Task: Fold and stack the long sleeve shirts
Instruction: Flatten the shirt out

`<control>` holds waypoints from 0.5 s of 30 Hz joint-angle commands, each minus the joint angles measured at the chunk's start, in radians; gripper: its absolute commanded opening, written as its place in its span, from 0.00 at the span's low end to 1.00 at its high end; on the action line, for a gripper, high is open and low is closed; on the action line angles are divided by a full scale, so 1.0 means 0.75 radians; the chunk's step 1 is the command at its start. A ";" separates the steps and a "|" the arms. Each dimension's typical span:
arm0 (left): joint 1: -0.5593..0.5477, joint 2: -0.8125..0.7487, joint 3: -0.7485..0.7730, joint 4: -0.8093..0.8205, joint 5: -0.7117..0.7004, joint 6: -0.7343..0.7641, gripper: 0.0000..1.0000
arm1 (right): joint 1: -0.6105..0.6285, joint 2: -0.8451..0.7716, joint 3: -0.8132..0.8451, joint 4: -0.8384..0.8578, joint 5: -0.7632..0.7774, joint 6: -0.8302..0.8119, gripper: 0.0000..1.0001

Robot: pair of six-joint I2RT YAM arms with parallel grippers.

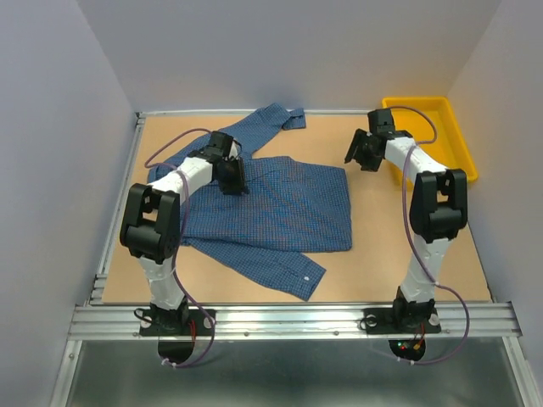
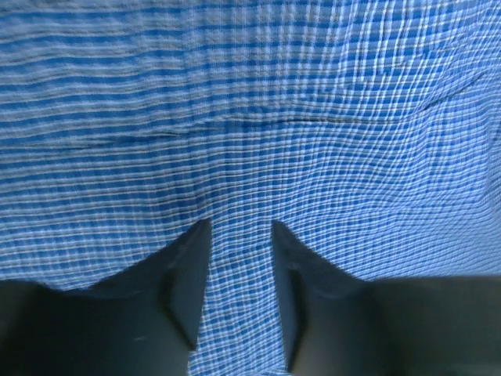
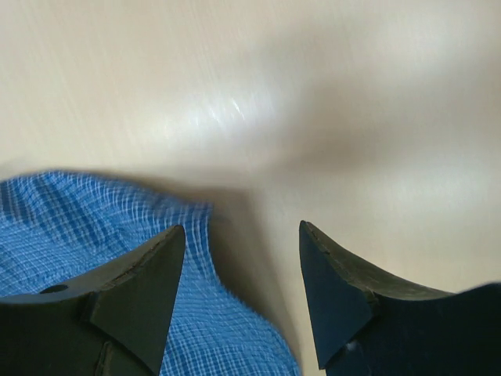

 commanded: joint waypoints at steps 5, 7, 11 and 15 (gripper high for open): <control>-0.083 -0.002 -0.168 0.157 0.068 -0.098 0.37 | -0.004 0.290 0.300 0.131 -0.290 -0.038 0.64; -0.095 -0.014 -0.258 0.184 0.074 -0.109 0.37 | -0.004 0.333 0.304 0.156 -0.358 -0.036 0.64; -0.095 -0.032 -0.393 0.243 0.087 -0.139 0.37 | 0.002 0.372 0.276 0.187 -0.497 -0.034 0.64; -0.095 -0.053 -0.475 0.264 0.089 -0.146 0.37 | 0.016 0.380 0.206 0.199 -0.604 -0.059 0.64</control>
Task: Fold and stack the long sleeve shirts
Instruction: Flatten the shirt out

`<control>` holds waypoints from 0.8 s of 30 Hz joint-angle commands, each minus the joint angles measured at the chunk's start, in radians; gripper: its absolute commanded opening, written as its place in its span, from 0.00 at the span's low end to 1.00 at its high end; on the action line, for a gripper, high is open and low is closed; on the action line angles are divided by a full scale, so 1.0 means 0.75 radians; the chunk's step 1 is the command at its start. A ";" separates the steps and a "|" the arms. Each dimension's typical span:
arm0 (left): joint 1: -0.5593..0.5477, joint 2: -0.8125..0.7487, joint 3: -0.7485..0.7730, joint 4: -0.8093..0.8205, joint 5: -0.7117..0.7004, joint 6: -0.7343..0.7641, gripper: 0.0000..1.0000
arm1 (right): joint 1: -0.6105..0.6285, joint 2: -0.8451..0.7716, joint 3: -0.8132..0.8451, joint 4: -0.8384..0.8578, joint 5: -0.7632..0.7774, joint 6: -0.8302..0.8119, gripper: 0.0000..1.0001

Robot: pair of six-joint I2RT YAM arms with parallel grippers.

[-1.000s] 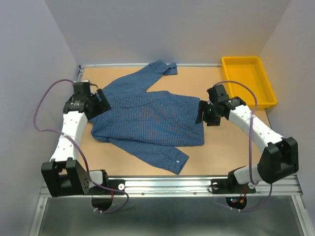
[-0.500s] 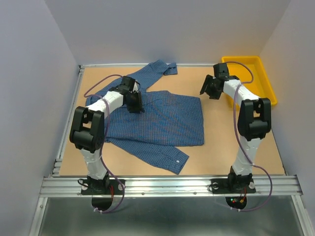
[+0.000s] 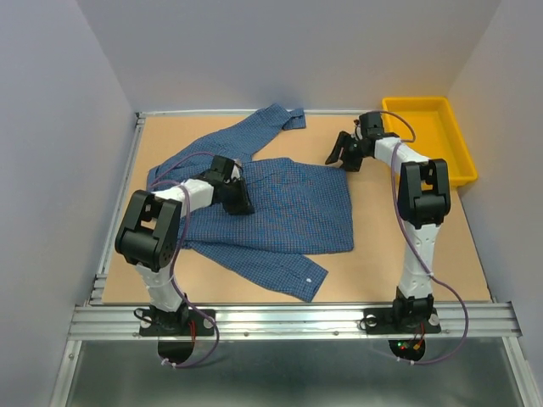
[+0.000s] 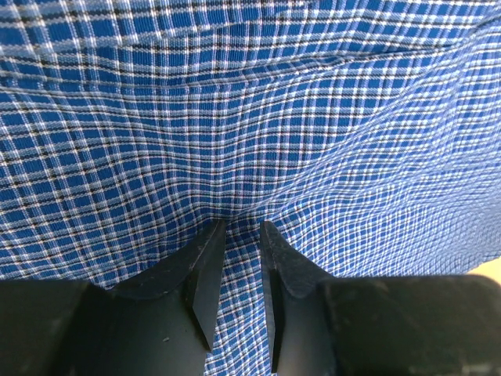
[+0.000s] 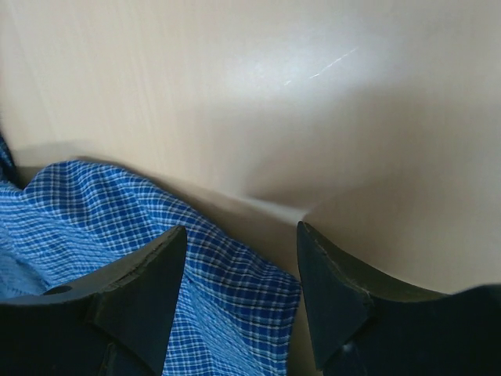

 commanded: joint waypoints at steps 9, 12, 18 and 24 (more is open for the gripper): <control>-0.012 -0.138 -0.199 -0.072 -0.064 -0.004 0.38 | 0.073 -0.084 -0.204 0.057 -0.333 -0.132 0.44; -0.010 -0.160 -0.226 -0.076 -0.087 -0.004 0.38 | 0.075 -0.135 -0.207 0.055 -0.270 -0.161 0.15; -0.010 -0.207 -0.279 -0.058 -0.093 -0.018 0.38 | 0.116 -0.464 -0.151 0.057 -0.017 -0.259 0.00; -0.012 -0.230 -0.295 -0.056 -0.101 -0.018 0.38 | 0.198 -0.797 -0.398 0.066 0.439 -0.263 0.08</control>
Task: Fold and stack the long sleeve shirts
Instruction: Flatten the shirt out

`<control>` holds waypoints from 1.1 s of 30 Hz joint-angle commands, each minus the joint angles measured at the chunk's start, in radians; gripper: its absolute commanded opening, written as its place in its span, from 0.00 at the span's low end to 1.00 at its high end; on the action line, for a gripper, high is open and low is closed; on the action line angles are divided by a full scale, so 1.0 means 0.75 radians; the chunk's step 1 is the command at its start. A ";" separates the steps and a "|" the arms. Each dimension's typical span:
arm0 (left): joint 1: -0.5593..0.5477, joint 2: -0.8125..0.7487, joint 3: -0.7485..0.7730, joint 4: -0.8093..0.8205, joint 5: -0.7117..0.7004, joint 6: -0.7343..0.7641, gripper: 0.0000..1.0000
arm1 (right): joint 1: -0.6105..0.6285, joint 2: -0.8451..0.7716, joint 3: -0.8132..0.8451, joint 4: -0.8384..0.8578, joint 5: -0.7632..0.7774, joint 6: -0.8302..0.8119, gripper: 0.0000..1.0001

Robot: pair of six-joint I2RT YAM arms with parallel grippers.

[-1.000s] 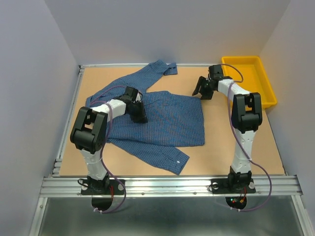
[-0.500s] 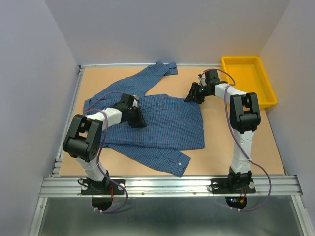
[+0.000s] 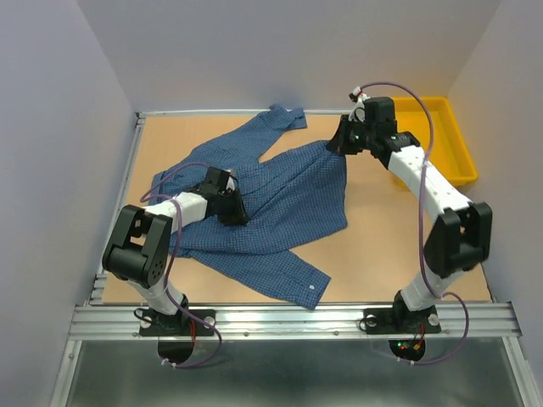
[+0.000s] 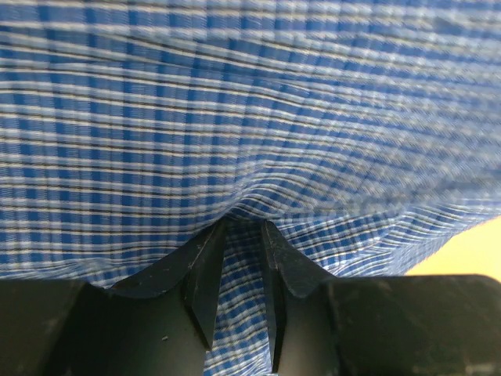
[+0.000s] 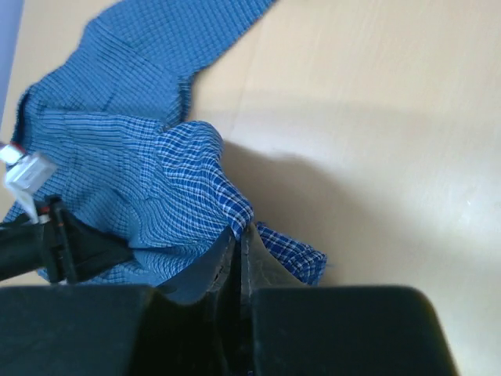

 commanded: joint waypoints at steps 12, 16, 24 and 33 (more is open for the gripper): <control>-0.010 -0.140 -0.081 -0.153 -0.032 0.034 0.38 | 0.025 -0.497 -0.756 0.011 0.623 0.349 0.87; -0.010 -0.217 -0.083 -0.208 -0.007 0.061 0.39 | 0.003 -0.580 -0.711 0.002 0.681 0.380 0.87; -0.010 -0.320 -0.192 -0.253 0.114 0.086 0.40 | -0.001 -0.530 -0.656 -0.016 0.466 0.333 0.81; -0.047 -0.399 -0.006 -0.251 0.040 0.167 0.46 | 0.003 -0.143 -0.345 0.035 0.411 0.159 0.54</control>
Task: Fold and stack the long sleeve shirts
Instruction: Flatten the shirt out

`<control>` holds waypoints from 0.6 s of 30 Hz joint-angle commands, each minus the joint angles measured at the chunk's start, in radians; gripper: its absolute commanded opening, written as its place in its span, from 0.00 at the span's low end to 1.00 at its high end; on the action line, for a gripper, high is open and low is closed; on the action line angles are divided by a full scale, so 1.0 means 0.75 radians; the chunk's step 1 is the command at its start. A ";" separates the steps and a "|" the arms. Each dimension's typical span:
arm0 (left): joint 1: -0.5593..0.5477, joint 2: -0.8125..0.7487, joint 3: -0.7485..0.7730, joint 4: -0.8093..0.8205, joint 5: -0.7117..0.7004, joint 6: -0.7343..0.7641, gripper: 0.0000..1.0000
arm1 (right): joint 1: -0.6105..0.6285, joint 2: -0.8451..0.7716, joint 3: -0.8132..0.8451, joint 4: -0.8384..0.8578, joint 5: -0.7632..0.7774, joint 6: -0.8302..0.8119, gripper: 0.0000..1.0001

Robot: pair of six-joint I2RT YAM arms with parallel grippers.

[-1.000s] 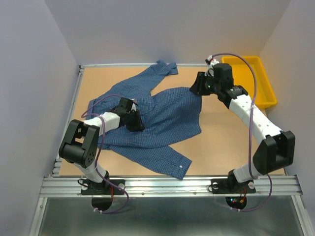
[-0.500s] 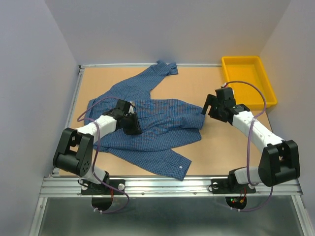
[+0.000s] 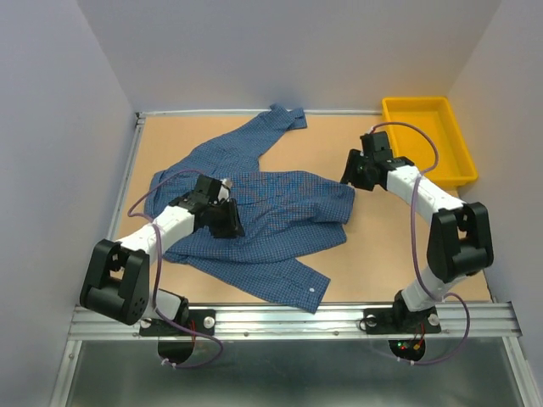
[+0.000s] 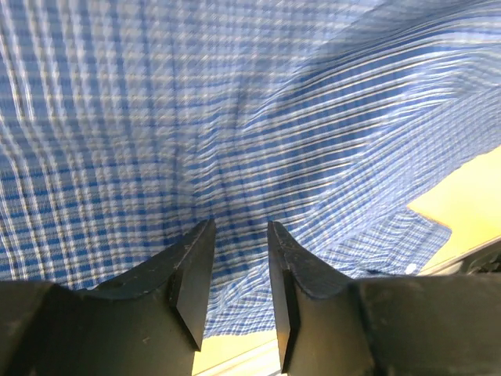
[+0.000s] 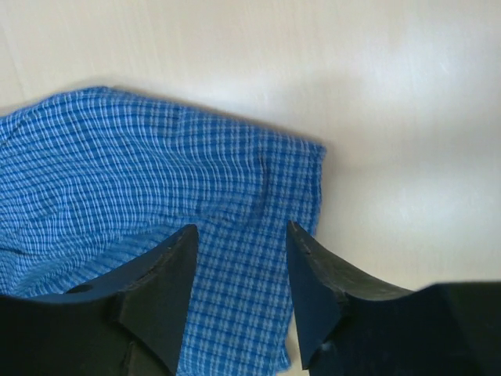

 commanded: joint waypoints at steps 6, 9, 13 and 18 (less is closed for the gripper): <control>-0.126 0.116 0.350 0.068 -0.036 0.171 0.47 | -0.004 0.278 0.277 0.089 -0.120 -0.143 0.49; -0.124 0.239 0.433 0.080 -0.131 0.174 0.47 | -0.004 0.352 0.322 0.093 -0.153 -0.175 0.52; -0.124 0.429 0.497 0.031 -0.114 0.151 0.46 | 0.006 0.409 0.306 0.095 -0.251 -0.184 0.54; -0.126 0.472 0.358 0.043 -0.011 0.100 0.41 | 0.031 0.387 0.155 0.099 -0.277 -0.143 0.54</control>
